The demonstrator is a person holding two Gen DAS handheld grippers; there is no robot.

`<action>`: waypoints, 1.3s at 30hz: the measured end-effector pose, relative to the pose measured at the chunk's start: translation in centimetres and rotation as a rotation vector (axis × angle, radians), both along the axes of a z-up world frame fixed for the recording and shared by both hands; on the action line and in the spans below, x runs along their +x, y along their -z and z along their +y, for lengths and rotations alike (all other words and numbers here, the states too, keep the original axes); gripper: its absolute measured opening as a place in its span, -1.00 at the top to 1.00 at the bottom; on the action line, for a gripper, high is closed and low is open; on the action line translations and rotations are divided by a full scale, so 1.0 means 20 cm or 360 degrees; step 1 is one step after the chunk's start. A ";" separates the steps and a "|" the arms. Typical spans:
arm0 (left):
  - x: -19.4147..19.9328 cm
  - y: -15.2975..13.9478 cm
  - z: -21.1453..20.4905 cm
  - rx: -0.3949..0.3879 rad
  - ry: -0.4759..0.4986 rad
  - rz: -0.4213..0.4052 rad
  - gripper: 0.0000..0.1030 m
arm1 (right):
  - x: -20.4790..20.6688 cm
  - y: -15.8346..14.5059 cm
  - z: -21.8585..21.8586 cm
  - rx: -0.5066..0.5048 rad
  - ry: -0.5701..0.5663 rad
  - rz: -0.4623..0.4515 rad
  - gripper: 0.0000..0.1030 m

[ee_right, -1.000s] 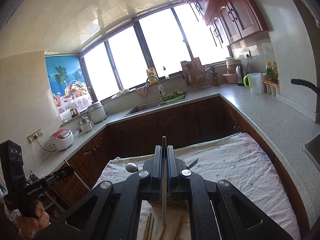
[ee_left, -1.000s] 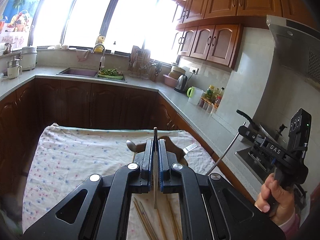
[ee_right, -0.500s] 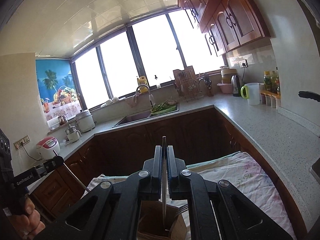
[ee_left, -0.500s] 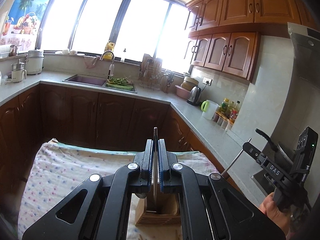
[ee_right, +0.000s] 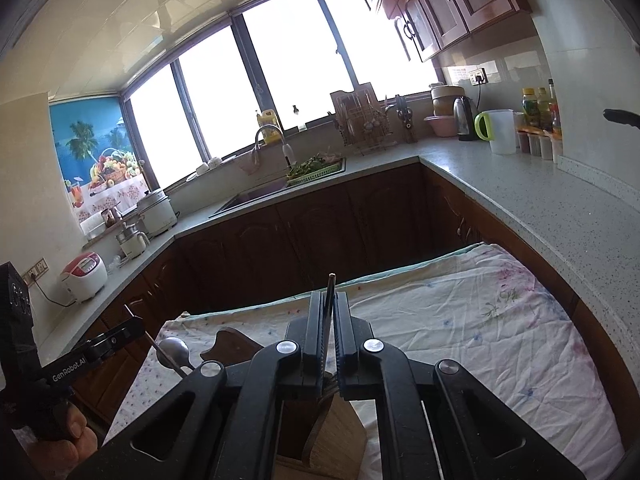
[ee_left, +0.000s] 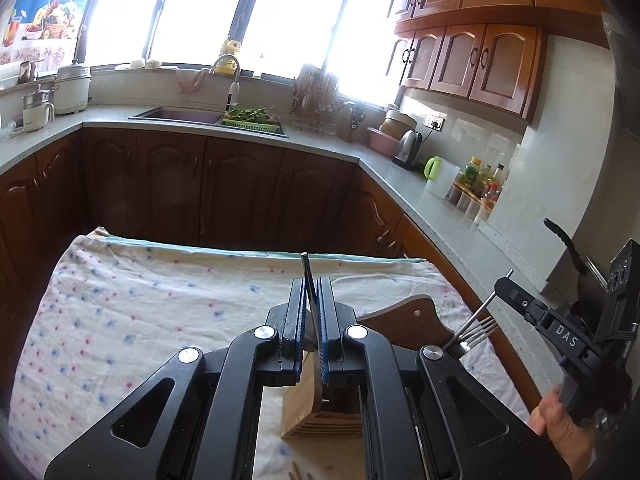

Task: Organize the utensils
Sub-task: 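Carry the metal chopstick into the holder while the right tool inserts the wooden chopstick, then open both tools to release the chopsticks into the holder, then move both open tools back toward the remaining chopsticks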

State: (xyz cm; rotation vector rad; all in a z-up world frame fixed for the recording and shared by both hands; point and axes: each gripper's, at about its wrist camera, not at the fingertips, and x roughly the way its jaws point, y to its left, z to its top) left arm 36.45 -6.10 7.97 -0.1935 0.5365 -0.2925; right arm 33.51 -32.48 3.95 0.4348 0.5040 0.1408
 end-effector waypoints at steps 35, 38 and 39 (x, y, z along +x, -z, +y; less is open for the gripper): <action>-0.37 0.05 0.17 -0.0006 -0.0081 0.0057 -0.65 | -0.40 -0.07 -0.02 0.0194 -0.0082 -0.0071 -0.97; -0.44 0.11 0.20 -0.0019 -0.0087 0.0116 -0.65 | -0.48 -0.04 -0.02 0.0194 -0.0089 -0.0033 -0.97; -0.46 0.13 0.20 -0.0022 -0.0087 0.0138 -0.65 | -0.52 -0.02 -0.01 0.0187 -0.0091 -0.0021 -0.97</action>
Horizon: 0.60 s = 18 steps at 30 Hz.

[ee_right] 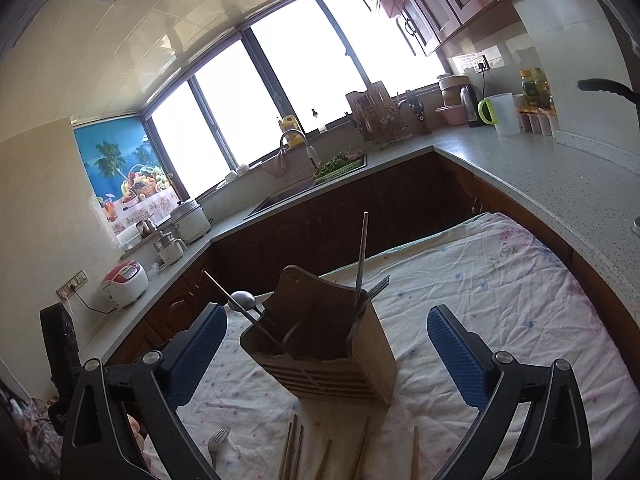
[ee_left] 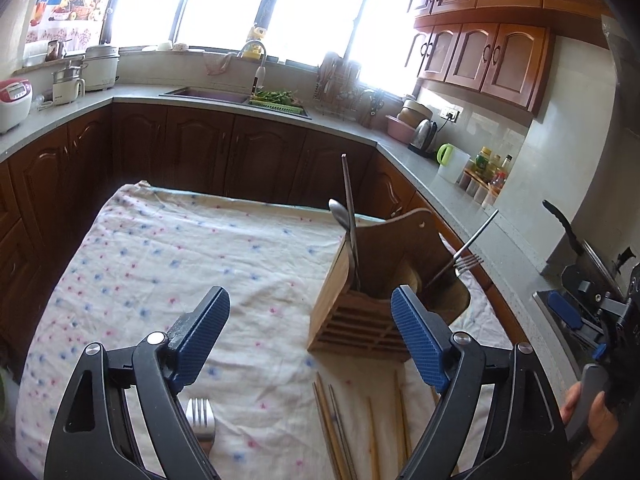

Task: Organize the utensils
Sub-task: 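Move both open tools back toward the remaining chopsticks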

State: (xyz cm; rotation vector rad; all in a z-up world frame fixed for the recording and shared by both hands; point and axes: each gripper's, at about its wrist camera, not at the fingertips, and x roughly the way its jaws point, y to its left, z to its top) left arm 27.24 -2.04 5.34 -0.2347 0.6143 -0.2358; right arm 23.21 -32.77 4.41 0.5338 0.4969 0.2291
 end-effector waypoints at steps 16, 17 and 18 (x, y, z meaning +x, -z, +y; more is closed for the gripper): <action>-0.38 0.38 0.08 0.0021 -0.0028 0.0284 -0.65 | -0.42 0.41 0.08 -0.0090 -0.0022 0.0342 -0.97; -0.40 0.40 0.09 0.0019 -0.0027 0.0301 -0.65 | -0.43 0.42 0.08 -0.0092 -0.0024 0.0358 -0.97; -0.41 0.42 0.09 0.0015 -0.0027 0.0315 -0.65 | -0.44 0.44 0.08 -0.0090 -0.0028 0.0371 -0.97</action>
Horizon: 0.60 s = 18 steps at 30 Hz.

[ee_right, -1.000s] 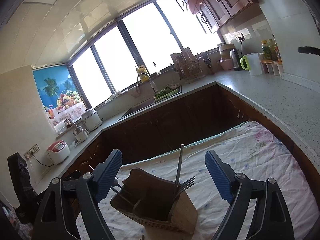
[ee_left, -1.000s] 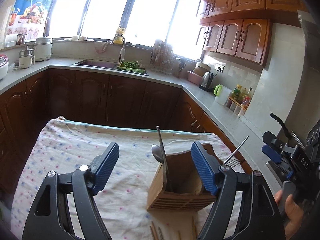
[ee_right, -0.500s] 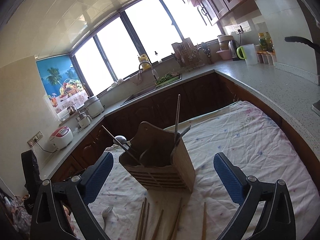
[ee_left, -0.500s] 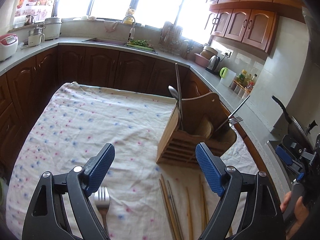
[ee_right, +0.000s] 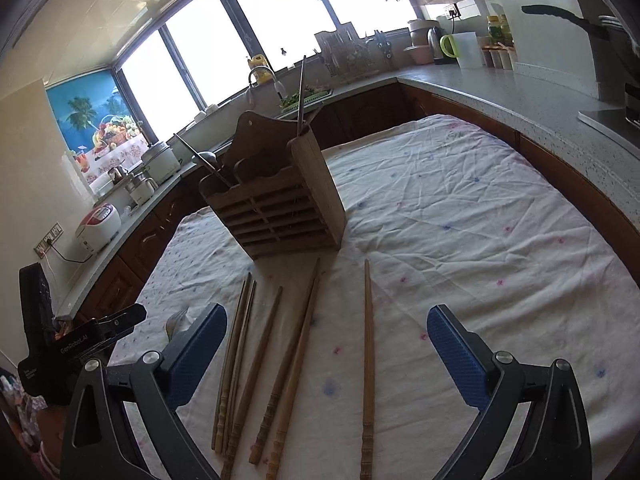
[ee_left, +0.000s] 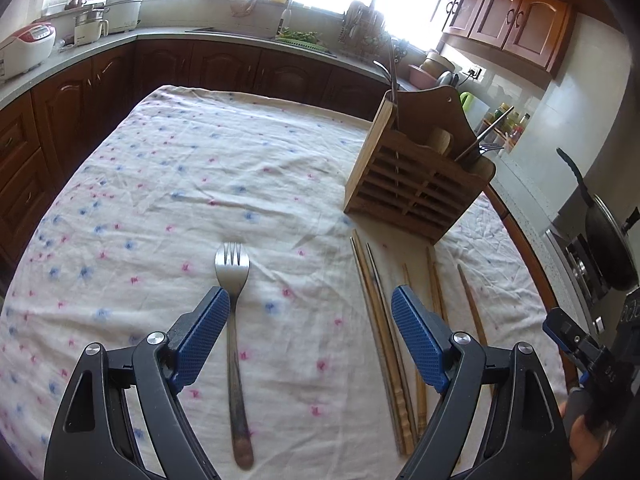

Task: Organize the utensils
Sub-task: 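Move both open tools back toward the remaining chopsticks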

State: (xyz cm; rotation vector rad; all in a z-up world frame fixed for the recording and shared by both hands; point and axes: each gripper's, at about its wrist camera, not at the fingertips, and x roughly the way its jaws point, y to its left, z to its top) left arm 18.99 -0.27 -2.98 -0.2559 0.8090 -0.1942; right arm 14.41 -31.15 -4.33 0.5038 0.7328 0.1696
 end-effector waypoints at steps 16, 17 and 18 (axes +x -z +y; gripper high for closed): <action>0.01 0.07 -0.09 0.0029 0.0046 0.0076 -0.65 | -0.01 0.04 0.03 -0.0014 -0.0027 0.0043 -0.97; 0.03 0.08 -0.09 0.0033 0.0051 0.0080 -0.65 | 0.00 0.04 0.04 -0.0018 -0.0026 0.0046 -0.97; 0.04 0.08 -0.10 0.0040 0.0059 0.0085 -0.65 | 0.01 0.04 0.03 -0.0022 -0.0026 0.0049 -0.97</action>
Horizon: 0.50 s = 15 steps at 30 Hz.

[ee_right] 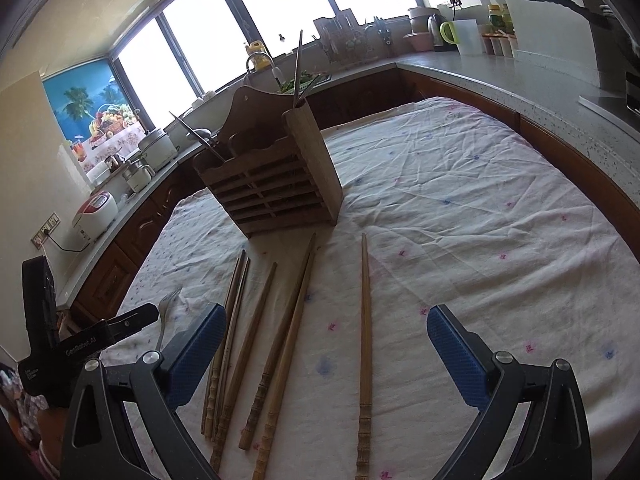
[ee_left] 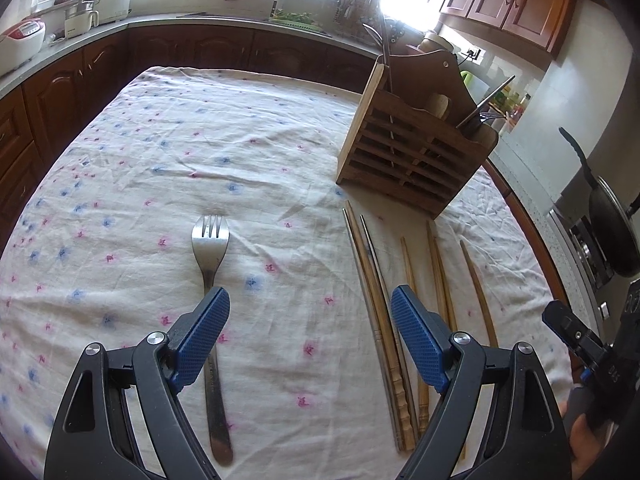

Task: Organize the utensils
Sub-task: 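Move both open tools back toward the remaining chopsticks, then grasp another metal chopstick with the left tool while the right tool grasps a wooden chopstick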

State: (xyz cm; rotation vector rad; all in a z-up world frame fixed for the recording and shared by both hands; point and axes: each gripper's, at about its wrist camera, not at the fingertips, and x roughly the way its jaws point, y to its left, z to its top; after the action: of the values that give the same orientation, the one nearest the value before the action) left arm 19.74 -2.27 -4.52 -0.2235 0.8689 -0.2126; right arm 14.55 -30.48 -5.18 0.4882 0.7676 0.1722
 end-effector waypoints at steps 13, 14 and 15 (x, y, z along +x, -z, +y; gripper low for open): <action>0.20 0.05 -0.13 0.0064 0.0078 0.0069 -0.28 | 0.14 0.04 -0.03 -0.0069 -0.0012 0.0070 -0.33; 0.22 0.06 -0.14 0.0078 0.0082 0.0076 -0.24 | 0.15 0.05 -0.03 -0.0080 -0.0018 0.0084 -0.15; 0.24 0.06 -0.16 0.0086 0.0090 0.0084 -0.18 | 0.17 0.07 -0.03 -0.0085 -0.0026 0.0099 -0.06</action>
State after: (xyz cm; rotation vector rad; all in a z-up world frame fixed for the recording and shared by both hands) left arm 24.63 -5.38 -5.77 -0.1550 0.9329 -0.2366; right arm 17.95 -31.02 -6.49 0.4386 0.8353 0.1520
